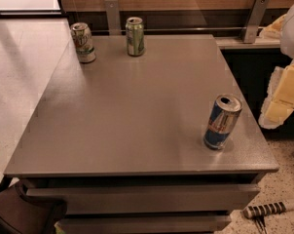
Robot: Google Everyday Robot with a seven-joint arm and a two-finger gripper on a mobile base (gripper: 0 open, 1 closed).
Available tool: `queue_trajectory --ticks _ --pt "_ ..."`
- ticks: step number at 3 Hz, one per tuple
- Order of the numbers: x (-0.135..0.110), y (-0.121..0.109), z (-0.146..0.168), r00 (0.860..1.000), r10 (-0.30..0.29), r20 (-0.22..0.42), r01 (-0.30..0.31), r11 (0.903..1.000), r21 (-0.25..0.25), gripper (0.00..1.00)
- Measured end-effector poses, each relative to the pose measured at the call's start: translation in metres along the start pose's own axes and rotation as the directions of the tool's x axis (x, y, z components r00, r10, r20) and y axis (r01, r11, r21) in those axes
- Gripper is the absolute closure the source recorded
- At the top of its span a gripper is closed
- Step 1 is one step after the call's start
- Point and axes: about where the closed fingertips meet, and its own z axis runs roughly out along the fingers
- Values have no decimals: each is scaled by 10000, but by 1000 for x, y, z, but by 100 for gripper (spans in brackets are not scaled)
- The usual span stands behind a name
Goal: Move redbull can near green can
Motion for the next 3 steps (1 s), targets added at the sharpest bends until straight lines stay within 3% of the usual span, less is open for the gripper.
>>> queue_trajectory --ticks 1,2,3 --pt "0 0 0 10000 0 1 0 10000 2 0" --pt "1 -1 0 9992 86 401 -82 9999 -84 0" --pt "30 -11 26 9890 575 1359 -532 9979 -356 0"
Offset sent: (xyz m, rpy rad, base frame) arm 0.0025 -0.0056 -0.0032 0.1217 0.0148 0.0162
